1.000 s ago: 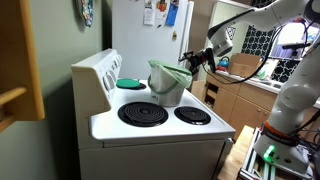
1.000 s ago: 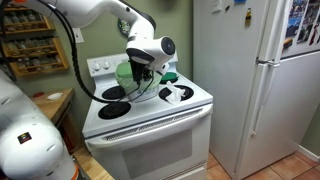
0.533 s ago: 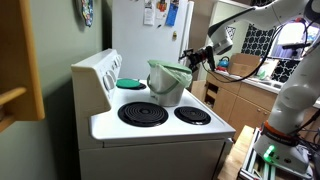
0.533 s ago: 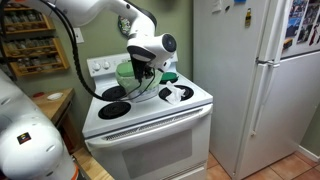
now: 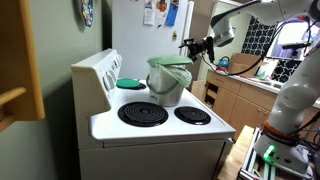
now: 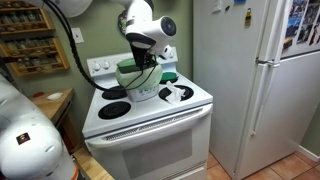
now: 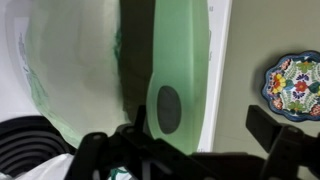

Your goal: Open the lid to the bin and place the paper towel into it

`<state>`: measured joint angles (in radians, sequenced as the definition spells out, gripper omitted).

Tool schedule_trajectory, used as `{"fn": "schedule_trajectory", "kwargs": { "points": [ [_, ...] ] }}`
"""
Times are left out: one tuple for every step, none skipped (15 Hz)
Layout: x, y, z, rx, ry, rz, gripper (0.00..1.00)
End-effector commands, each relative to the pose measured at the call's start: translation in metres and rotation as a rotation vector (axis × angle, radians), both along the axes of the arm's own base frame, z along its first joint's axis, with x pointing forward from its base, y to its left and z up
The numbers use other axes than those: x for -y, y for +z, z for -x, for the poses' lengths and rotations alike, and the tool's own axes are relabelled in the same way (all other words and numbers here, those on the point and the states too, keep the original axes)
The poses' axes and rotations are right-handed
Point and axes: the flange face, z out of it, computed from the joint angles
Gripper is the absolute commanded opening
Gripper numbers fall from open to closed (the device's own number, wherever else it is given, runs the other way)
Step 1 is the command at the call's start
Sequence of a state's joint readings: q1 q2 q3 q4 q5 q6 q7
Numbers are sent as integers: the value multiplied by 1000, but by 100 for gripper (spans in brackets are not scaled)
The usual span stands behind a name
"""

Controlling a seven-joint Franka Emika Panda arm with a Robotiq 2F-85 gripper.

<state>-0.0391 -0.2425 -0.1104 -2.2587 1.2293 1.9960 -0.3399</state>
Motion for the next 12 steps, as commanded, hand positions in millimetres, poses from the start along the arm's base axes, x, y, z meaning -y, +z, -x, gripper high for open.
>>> {"fn": "schedule_trajectory", "kwargs": {
  "points": [
    [-6,32,-7,15,-3,19,100],
    [-9,38,-13,19,-3,17,100],
    [-12,43,-17,25,0,16,100],
    [-17,46,-22,20,-2,11,100],
    [-20,49,-25,19,1,6,100],
    [-25,51,-29,8,-2,-9,100],
    [-30,54,-32,-3,-9,-21,100],
    [-34,58,-34,-12,-17,-35,100],
    [-39,62,-36,-23,-24,-54,100],
    [-43,66,-38,-26,-30,-69,100],
    [-48,71,-40,-24,-28,-80,100],
    [-54,77,-41,-9,-28,-92,100]
  ]
}}
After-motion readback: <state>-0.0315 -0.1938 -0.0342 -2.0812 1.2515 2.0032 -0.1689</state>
